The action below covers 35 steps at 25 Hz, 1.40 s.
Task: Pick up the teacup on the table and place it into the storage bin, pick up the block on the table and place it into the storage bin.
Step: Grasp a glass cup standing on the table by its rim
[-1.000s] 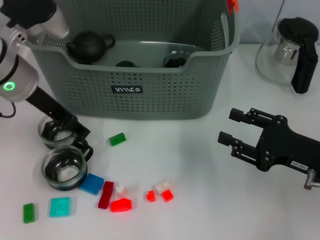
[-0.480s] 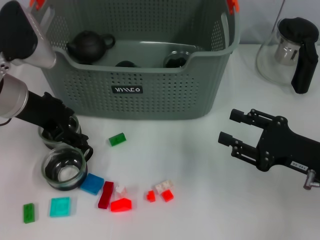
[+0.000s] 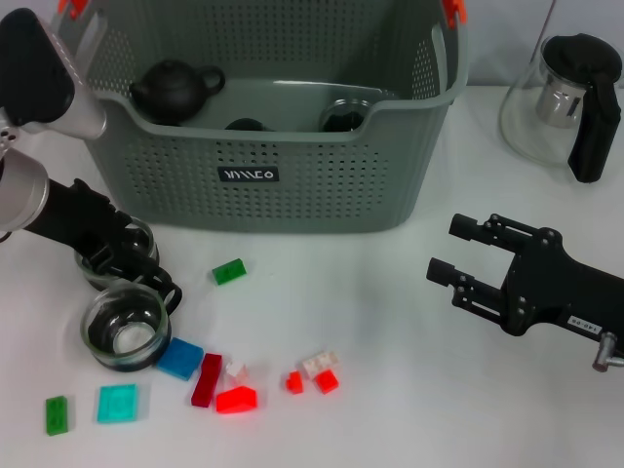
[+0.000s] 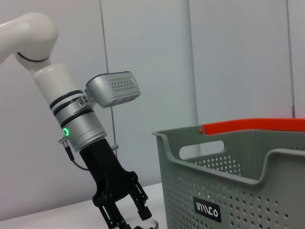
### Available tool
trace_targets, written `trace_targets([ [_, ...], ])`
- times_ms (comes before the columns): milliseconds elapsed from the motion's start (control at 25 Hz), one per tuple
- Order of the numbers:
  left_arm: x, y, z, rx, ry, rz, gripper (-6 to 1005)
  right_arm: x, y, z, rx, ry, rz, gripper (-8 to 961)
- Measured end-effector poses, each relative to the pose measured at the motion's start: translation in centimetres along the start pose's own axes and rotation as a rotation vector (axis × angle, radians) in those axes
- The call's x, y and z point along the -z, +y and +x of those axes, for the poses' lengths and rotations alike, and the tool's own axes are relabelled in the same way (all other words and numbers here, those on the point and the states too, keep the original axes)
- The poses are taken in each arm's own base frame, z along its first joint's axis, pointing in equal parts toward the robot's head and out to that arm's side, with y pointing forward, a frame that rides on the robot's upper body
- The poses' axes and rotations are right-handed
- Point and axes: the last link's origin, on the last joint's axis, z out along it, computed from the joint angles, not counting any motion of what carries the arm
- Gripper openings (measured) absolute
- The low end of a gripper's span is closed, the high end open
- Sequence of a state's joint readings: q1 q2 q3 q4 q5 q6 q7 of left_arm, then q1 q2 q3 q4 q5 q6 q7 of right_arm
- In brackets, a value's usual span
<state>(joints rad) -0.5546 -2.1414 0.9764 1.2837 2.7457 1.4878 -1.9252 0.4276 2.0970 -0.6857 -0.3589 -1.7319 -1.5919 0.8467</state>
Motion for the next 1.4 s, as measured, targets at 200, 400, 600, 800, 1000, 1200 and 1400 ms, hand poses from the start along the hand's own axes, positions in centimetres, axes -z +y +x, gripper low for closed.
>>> trace_targets([
  [200, -0.5, 0.2, -0.3, 0.016, -0.009, -0.019, 693, 0.0, 0.1, 0.1, -0.007, -0.001, -0.001, 638],
  [400, -1.0, 0.2, -0.5, 0.024, -0.015, -0.029, 586, 0.0, 0.2, 0.1, -0.01, -0.001, -0.001, 638],
  [600, -1.0, 0.2, -0.8, 0.035, -0.017, -0.028, 516, 0.0, 0.2, 0.2, -0.012, -0.001, 0.0, 637],
  [800, -0.9, 0.4, -1.1, 0.04, -0.024, -0.039, 516, 0.1, 0.2, 0.2, -0.013, 0.0, 0.002, 638],
  [1000, -0.8, 0.6, -1.2, 0.042, -0.04, -0.062, 515, 0.1, 0.2, 0.2, -0.013, 0.0, 0.002, 638],
  [1200, -0.8, 0.3, -1.2, 0.047, -0.047, -0.039, 515, 0.2, 0.2, 0.3, -0.014, 0.001, 0.003, 638],
  [1400, -1.1, 0.1, -1.4, 0.055, -0.06, -0.02, 516, 0.2, 0.2, 0.3, -0.015, 0.001, 0.002, 638],
])
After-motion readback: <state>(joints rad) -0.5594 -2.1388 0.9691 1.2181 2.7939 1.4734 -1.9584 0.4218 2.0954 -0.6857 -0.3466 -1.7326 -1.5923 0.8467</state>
